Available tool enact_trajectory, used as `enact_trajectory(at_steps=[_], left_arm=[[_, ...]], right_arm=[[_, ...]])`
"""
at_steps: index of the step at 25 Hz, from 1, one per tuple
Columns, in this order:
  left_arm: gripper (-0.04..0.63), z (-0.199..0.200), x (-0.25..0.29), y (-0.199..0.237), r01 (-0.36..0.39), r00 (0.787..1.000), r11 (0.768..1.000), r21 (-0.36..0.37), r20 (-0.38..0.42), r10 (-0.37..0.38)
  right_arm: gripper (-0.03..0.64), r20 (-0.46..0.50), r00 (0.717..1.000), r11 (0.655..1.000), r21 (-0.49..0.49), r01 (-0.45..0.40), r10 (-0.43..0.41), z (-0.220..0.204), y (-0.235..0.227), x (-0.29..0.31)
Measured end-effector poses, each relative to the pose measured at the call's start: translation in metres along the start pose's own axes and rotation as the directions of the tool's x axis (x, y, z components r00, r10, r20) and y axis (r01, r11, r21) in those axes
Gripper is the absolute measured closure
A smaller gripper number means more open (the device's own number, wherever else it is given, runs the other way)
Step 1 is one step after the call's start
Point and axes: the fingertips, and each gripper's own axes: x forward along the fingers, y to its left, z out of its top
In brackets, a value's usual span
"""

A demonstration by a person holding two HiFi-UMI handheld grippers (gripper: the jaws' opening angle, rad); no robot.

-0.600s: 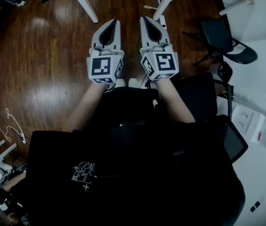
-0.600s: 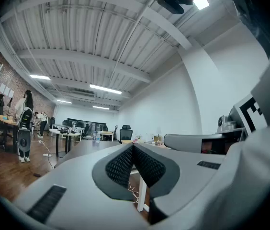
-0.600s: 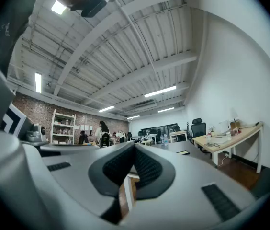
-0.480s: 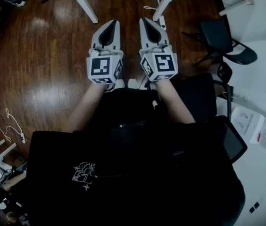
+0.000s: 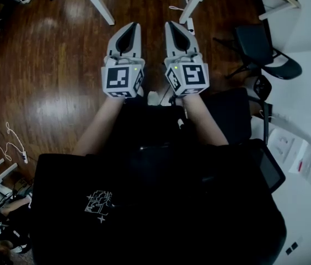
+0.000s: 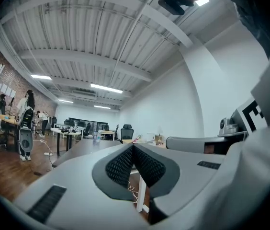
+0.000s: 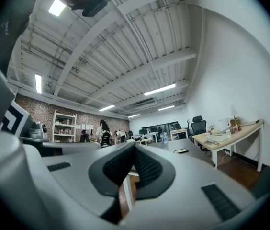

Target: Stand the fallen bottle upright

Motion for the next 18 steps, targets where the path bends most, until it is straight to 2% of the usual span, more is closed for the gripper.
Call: enact_trajectory(at_steps=[9, 18], left_arm=[[0.595, -0.006, 0.023, 0.01, 0.003, 1.0, 1.0, 0.009, -0.007, -0.003], [0.595, -0.01, 0.081, 0.045, 0.019, 1.0, 1.0, -0.004, -0.019, -0.019]], right_arm=[[0.603, -0.003, 1.0, 1.0, 0.004, 0.002, -0.002, -0.004, -0.014, 0.022], [0.603, -0.015, 1.0, 1.0, 0.008, 0.026, -0.026, -0.008, -0.039, 0.081]])
